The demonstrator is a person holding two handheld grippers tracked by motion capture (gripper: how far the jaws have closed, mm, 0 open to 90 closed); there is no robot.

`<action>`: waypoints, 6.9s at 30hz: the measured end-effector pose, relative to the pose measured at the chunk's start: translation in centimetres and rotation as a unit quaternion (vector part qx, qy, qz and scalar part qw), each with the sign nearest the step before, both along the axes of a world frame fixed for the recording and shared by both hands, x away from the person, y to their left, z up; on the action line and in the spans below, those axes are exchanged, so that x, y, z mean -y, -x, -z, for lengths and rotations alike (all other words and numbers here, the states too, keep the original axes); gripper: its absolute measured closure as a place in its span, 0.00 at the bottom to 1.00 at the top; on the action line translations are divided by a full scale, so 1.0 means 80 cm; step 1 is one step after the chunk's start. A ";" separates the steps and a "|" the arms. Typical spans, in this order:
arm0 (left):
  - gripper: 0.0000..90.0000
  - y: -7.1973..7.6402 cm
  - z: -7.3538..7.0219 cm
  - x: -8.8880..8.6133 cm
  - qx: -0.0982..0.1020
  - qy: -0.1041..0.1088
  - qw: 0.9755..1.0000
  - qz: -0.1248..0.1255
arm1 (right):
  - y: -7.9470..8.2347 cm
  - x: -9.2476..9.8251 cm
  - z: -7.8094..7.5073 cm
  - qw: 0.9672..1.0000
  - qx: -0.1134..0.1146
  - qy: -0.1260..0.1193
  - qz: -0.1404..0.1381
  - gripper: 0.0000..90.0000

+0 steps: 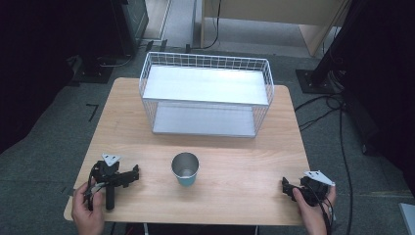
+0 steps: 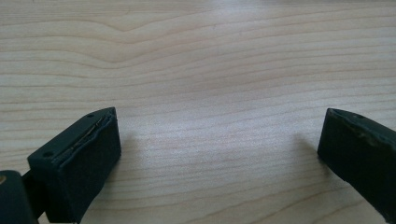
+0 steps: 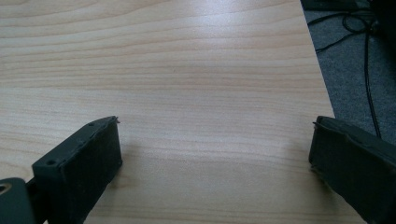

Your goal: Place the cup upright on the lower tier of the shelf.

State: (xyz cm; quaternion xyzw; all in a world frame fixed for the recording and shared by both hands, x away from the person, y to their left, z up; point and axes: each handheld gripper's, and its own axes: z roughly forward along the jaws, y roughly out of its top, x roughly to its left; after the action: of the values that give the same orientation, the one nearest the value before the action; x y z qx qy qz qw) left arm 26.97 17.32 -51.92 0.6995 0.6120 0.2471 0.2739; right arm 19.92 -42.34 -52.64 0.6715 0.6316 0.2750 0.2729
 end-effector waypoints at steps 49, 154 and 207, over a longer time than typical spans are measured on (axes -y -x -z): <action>0.00 0.000 0.000 0.000 0.000 0.000 1.000 0.000 | -0.005 -0.100 -0.033 0.995 0.047 -0.030 -0.086 0.02; 0.00 0.000 0.000 0.000 0.000 0.000 1.000 0.000 | -0.021 -0.376 -0.035 0.942 0.089 -0.094 -0.308 0.07; 0.00 0.000 0.000 0.000 0.000 0.000 1.000 0.000 | -0.059 -0.379 -0.141 0.934 0.217 -0.083 -0.272 0.16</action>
State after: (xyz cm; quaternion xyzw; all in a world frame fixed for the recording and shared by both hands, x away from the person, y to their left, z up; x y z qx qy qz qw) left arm 26.98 17.33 -51.92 0.6996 0.6117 0.2476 0.2740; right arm 24.62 -12.03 -41.34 0.4182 0.6905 0.5290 0.2615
